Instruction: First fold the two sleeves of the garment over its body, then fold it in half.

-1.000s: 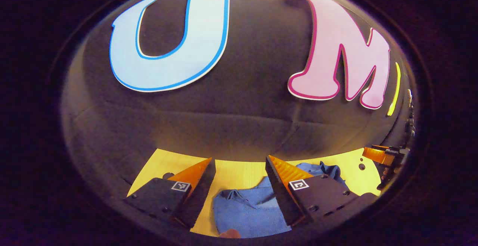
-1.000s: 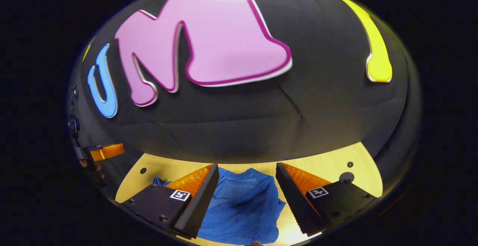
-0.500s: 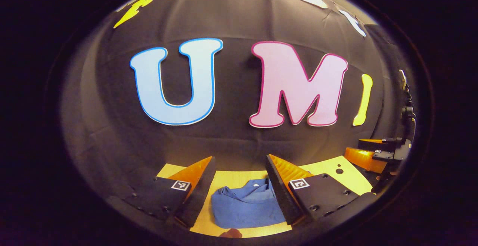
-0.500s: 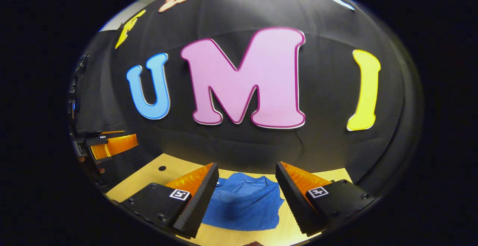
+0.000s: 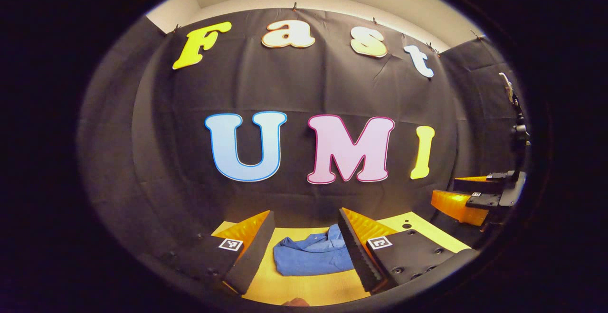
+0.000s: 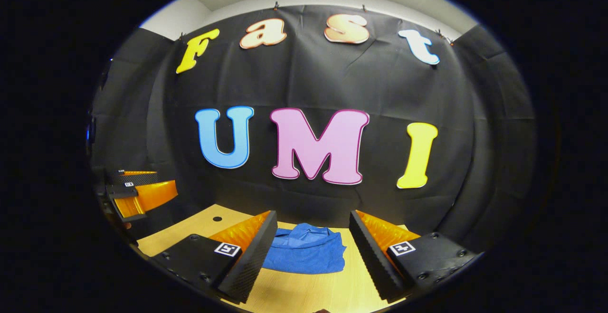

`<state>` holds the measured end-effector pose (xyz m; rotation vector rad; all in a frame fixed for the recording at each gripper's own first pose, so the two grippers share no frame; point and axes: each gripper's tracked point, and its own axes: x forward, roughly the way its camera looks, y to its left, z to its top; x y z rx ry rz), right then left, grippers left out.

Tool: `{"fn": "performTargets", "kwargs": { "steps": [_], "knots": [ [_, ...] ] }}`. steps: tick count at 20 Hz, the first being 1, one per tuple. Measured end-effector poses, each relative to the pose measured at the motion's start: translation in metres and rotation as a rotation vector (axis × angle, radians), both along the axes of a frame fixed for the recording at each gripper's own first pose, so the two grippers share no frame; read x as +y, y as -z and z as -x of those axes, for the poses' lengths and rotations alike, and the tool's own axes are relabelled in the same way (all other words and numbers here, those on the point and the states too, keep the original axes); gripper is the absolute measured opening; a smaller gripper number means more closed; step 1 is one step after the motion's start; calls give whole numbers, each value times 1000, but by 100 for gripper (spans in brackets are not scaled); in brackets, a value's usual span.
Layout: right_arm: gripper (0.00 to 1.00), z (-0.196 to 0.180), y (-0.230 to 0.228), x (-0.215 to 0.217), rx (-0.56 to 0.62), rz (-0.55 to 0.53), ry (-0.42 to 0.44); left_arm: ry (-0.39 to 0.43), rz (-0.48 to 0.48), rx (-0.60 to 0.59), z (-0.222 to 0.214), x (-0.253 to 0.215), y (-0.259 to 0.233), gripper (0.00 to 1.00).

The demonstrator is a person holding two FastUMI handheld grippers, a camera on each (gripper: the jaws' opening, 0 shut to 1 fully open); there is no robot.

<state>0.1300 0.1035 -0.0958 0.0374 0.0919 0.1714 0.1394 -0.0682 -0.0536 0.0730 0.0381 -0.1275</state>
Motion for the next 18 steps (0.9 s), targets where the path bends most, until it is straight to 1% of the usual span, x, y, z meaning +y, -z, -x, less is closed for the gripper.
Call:
{"fn": "performTargets", "kwargs": {
  "steps": [1,3,4,5,9,10,13,14,15,16,17,18],
  "knots": [
    [97,20,-3,-2,8,-12,13,-14,-10,-13,21,4,-1,77],
    [97,52,-7,-9,5,-11,43,10,5,-32,60,-4,-2,79],
    [97,69,-11,-8,0,-16,49,13,8,-38,77,-6,-2,77],
    [97,81,-16,-8,-11,-16,52,10,5,-44,93,-1,-3,79],
    [97,130,-27,-11,-31,-12,67,60,18,-41,136,-13,4,79],
    [97,137,-29,-11,-29,-16,68,67,19,-47,145,-16,2,77],
    [97,154,-39,-15,-50,2,69,75,30,-61,163,-16,0,77],
    [100,158,-42,-15,-65,10,67,72,28,-61,170,-13,-2,79],
    [100,161,-47,-14,-80,11,64,71,24,-66,172,-12,-3,77],
    [97,163,-50,-11,-90,11,56,69,19,-76,176,-10,-6,77],
    [100,164,-53,-10,-96,9,52,62,13,-92,179,-9,-10,77],
    [97,166,-55,-9,-106,10,43,53,6,-106,182,-4,-15,77]
  ]
}}
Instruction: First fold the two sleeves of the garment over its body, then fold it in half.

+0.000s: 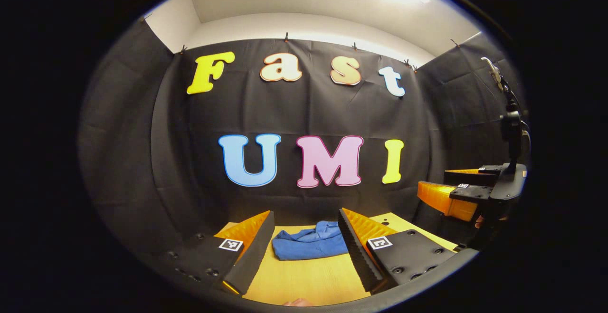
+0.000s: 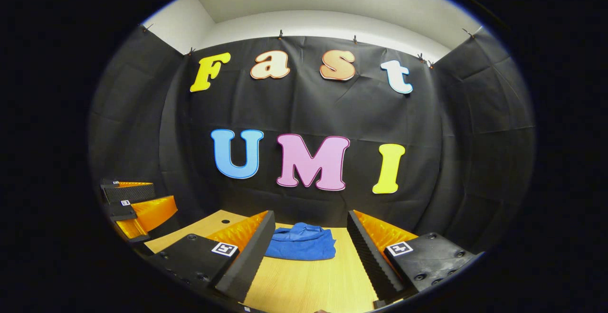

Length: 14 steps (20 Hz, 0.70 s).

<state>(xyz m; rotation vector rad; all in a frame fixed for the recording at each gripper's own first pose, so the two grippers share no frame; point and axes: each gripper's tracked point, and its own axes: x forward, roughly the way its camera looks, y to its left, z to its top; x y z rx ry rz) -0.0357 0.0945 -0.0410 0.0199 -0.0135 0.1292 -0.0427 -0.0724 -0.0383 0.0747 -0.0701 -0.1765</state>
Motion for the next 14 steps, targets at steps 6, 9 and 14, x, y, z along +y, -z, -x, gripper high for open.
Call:
{"fn": "performTargets", "kwargs": {
  "steps": [6,9,14],
  "knots": [
    [97,4,-18,3,-42,0,-31,-22,41,-33,6,9,-24,79],
    [100,1,-24,-9,-43,3,-24,-19,42,-31,9,2,-24,79],
    [97,-6,-29,-21,-52,-21,-7,-19,31,-38,9,-5,-29,79]
  ]
}}
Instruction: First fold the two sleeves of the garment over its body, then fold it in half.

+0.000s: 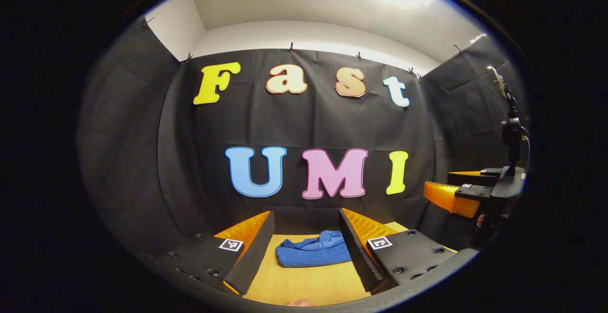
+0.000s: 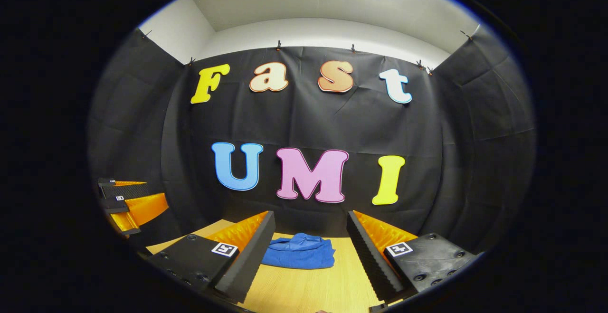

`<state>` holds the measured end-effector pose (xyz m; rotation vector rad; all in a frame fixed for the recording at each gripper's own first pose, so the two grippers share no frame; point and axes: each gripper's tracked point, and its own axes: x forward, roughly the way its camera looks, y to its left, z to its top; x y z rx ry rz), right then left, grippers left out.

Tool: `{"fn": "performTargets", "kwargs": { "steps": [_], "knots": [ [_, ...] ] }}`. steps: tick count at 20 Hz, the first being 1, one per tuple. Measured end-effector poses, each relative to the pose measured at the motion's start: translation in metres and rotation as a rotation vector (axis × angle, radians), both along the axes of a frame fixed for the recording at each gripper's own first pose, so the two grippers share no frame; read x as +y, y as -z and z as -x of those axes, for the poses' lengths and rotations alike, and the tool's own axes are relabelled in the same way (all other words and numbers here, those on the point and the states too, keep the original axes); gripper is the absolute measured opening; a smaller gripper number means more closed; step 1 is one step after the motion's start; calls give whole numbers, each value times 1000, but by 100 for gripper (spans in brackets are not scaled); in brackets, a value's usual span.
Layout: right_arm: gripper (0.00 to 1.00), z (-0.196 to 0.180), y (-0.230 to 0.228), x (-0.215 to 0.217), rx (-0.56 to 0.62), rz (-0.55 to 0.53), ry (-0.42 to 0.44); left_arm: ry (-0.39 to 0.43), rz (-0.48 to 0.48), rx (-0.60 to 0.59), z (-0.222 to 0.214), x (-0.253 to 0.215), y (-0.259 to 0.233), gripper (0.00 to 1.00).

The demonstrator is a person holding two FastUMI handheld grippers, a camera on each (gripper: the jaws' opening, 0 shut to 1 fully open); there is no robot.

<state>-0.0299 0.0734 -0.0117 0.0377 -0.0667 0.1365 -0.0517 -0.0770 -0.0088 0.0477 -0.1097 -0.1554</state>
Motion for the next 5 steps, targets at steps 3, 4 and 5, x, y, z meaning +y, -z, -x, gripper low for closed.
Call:
{"fn": "performTargets", "kwargs": {
  "steps": [3,4,5],
  "knots": [
    [97,-3,-3,-6,-5,2,6,0,-3,-5,-6,-3,1,77],
    [97,-4,-2,-6,-4,-1,6,4,-1,-2,-6,-5,1,79],
    [97,-4,-2,-8,-1,-6,9,11,0,2,-7,-8,1,79]
  ]
}}
